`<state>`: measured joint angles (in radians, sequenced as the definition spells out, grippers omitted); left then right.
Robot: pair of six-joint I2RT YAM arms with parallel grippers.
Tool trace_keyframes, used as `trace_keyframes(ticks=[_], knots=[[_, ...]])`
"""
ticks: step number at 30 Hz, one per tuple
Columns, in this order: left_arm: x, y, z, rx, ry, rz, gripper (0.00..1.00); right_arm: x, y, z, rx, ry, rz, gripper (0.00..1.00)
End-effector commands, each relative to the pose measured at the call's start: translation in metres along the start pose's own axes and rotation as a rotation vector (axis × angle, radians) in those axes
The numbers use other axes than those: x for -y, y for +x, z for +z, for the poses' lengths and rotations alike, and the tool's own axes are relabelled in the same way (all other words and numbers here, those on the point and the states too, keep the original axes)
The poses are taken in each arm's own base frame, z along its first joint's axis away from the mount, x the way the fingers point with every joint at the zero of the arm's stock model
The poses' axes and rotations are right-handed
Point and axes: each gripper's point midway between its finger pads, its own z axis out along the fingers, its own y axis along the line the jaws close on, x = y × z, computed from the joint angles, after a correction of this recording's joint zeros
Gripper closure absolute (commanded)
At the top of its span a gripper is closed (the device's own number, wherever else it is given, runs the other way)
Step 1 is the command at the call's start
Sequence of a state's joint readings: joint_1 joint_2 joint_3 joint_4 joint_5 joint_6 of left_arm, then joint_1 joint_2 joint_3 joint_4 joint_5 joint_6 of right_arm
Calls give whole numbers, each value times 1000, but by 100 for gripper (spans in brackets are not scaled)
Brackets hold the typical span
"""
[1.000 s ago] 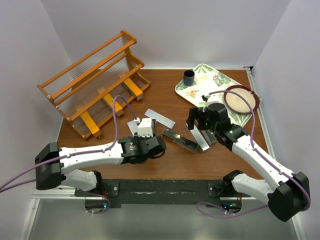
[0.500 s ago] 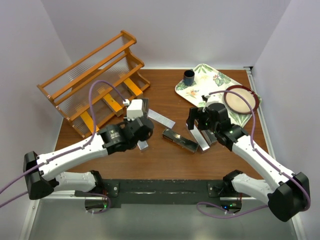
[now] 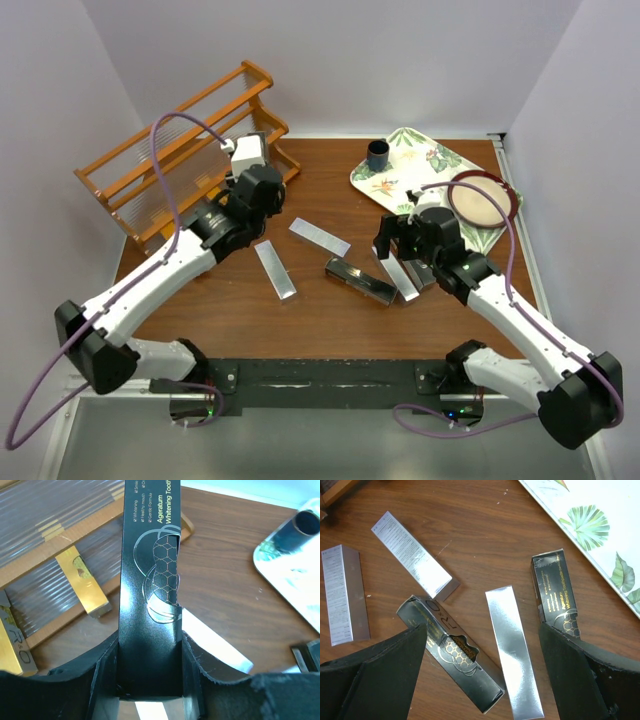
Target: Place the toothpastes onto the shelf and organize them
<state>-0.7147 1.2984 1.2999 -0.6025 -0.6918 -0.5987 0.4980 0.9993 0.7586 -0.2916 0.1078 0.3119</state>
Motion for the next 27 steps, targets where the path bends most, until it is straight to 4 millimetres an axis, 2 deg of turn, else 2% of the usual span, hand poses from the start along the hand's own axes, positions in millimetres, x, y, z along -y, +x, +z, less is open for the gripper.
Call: trace_keyframes(ticks=[1, 2, 7, 11, 15, 16, 18, 19, 21, 26, 27], knots=[[6, -34, 22, 77, -18, -84, 75, -3, -8, -3, 43, -26, -8, 1], [2, -32, 33, 70, -44, -92, 76, -3, -7, -3, 42, -23, -8, 1], [-6, -40, 63, 90, -133, -126, 76, -4, -6, -2, 39, -30, -8, 1], [-18, -53, 81, 129, -206, -170, 76, -5, -5, -1, 40, -35, -7, 1], [-18, -71, 96, 175, -234, -238, 76, -6, -3, 0, 33, -42, -6, 1], [-18, -67, 106, 169, -249, -245, 76, -6, -1, 1, 25, -46, -5, 1], [-20, -76, 113, 191, -275, -279, 76, -7, -1, 2, 25, -46, -3, 2], [-22, -72, 123, 181, -290, -278, 75, -7, -1, 2, 25, -48, -3, 1], [-20, -79, 129, 198, -303, -300, 75, -7, 0, 1, 24, -49, -2, 1], [-26, -81, 154, 213, -342, -314, 75, -8, 1, 2, 23, -59, -1, 1], [-26, -88, 156, 221, -343, -325, 75, -9, 0, 2, 23, -62, 0, 1]])
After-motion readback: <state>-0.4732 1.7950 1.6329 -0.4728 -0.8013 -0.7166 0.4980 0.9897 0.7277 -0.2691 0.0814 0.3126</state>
